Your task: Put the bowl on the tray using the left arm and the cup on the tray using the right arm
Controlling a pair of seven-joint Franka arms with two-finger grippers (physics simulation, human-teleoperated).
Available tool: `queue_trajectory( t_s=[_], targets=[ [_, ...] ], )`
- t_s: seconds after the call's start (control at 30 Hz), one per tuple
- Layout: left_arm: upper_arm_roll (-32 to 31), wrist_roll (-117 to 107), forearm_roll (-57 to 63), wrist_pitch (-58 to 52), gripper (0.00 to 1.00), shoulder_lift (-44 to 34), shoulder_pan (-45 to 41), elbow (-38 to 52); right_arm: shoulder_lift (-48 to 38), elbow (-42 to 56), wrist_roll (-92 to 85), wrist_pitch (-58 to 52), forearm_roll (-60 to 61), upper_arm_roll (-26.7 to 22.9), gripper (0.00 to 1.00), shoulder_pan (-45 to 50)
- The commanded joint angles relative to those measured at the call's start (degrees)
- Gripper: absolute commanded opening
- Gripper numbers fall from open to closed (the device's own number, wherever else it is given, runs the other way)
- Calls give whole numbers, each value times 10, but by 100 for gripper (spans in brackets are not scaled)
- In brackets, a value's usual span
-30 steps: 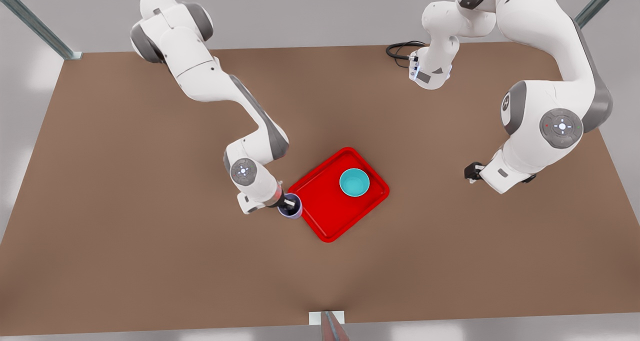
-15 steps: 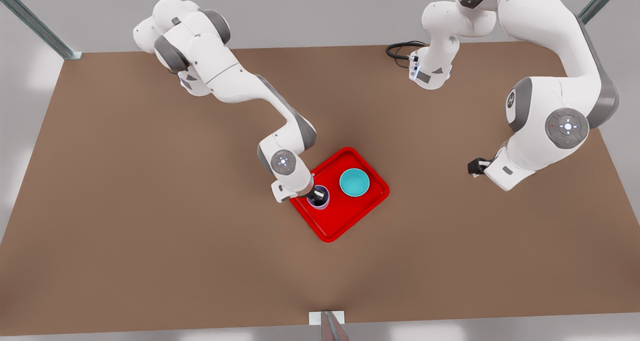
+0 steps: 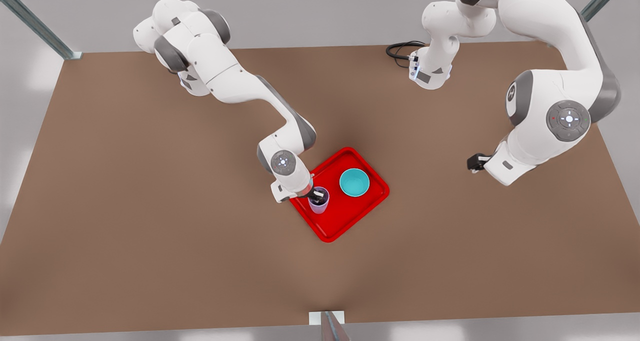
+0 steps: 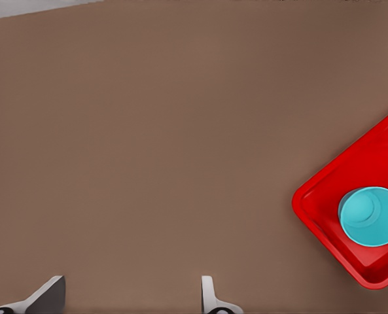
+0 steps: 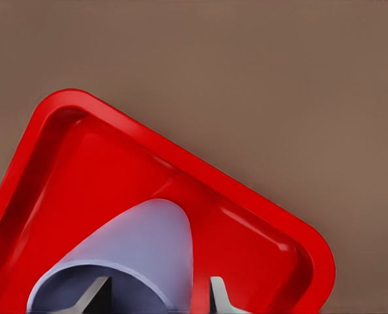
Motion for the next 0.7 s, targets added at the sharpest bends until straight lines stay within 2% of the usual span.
queue_trajectory(
  t_s=[0.0,0.2,0.23,0.3,0.33,0.37,0.43,0.47,0.5,0.57,0.67],
  targets=[
    [0,0,0,-2,100,0,0,0,1,0,-1,0,0,0,77,0],
    [-2,-8,0,-3,100,-8,-1,0,-43,-16,-7,-14,0,-3,79,-8],
    [-2,-8,0,-3,100,-9,-1,0,-65,-17,-8,-40,0,-4,82,-11],
    [-3,-6,0,-3,100,-8,-2,0,-178,-102,-62,-71,-3,-25,90,-40],
    [-3,-5,0,-3,100,-7,-2,0,-257,-162,-69,-79,-4,-27,97,-67],
    [-3,-6,0,-3,100,-7,-2,0,-294,-163,-76,-155,-4,-26,100,-108],
    [-3,-7,0,-3,100,-6,-2,0,-360,-161,-262,-299,-37,-17,100,-226],
    [-3,-8,0,-3,100,-6,-2,0,-377,-162,-354,-336,-40,17,100,-310],
    [-3,-8,0,-3,100,-6,-2,0,-418,-195,-483,-347,-40,18,100,-352],
    [-3,-9,0,-3,100,-6,-3,0,-418,-179,-570,-371,-40,-2,100,-403],
    [-3,-9,0,-3,100,-6,-2,0,-386,-133,-570,-382,-82,-2,100,-404]
  ],
)
